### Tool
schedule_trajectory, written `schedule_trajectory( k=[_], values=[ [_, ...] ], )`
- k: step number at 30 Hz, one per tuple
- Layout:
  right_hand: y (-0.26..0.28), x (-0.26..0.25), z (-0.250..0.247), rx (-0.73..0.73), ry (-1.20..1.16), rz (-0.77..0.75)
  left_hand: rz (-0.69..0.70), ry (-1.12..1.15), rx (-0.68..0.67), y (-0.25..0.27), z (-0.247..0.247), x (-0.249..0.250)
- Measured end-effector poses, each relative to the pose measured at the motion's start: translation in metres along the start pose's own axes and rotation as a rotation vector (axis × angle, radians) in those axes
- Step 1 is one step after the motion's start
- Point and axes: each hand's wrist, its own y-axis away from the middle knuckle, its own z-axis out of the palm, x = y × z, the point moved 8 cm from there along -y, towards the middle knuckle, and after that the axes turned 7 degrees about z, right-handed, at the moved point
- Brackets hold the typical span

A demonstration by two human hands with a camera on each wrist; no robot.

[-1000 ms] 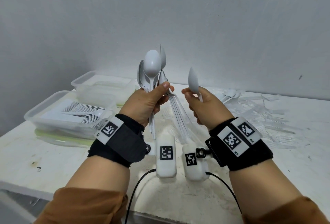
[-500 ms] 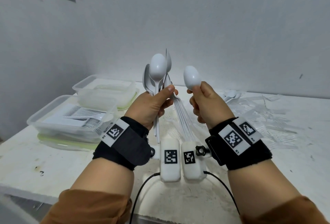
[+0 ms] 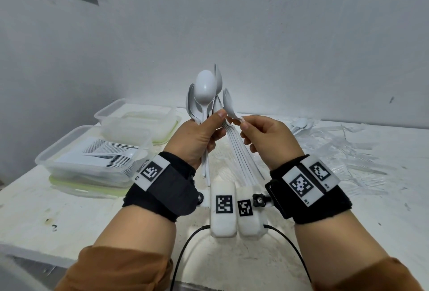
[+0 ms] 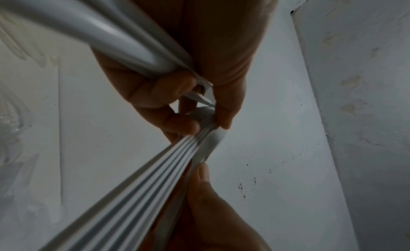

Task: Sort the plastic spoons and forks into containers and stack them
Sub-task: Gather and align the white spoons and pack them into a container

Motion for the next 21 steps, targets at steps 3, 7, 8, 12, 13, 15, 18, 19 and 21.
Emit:
schedule_trajectory(
  k=[3, 7, 8, 12, 13, 15, 18, 19, 21],
  values=[
    [0.0014, -0.0016, -0.0010, 0.007, -0.067, -0.020, -0.001, 0.025, 0.005, 0.0003, 0.0023, 0.0008],
    [0.0019, -0.0019, -0.0027, 0.022, -0.089, -0.034, 0.008, 0.040, 0.023, 0.0003, 0.0035, 0.0016],
    [0.0018, -0.0011, -0.0041, 0.028, -0.093, -0.033, 0.008, 0.042, 0.024, 0.0002, 0.0038, 0.0013],
    [0.0015, 0.0004, -0.0061, 0.028, -0.098, -0.026, 0.008, 0.039, 0.024, -0.0008, 0.0043, 0.0004],
    [0.0014, 0.0010, -0.0060, 0.027, -0.096, -0.024, 0.010, 0.033, 0.022, -0.0009, 0.0046, 0.0004],
    [0.0012, 0.0023, -0.0058, 0.030, -0.102, -0.015, 0.015, 0.012, 0.023, -0.0019, 0.0028, -0.0005],
    [0.0013, 0.0045, -0.0054, 0.027, -0.118, -0.002, 0.028, -0.051, 0.005, -0.0050, -0.0002, -0.0027],
    [0.0015, 0.0050, -0.0048, 0.022, -0.125, 0.006, 0.033, -0.071, 0.000, -0.0061, -0.0010, -0.0036],
    [0.0020, 0.0055, -0.0039, 0.012, -0.133, 0.015, 0.044, -0.086, -0.003, -0.0066, -0.0023, -0.0040]
  ],
)
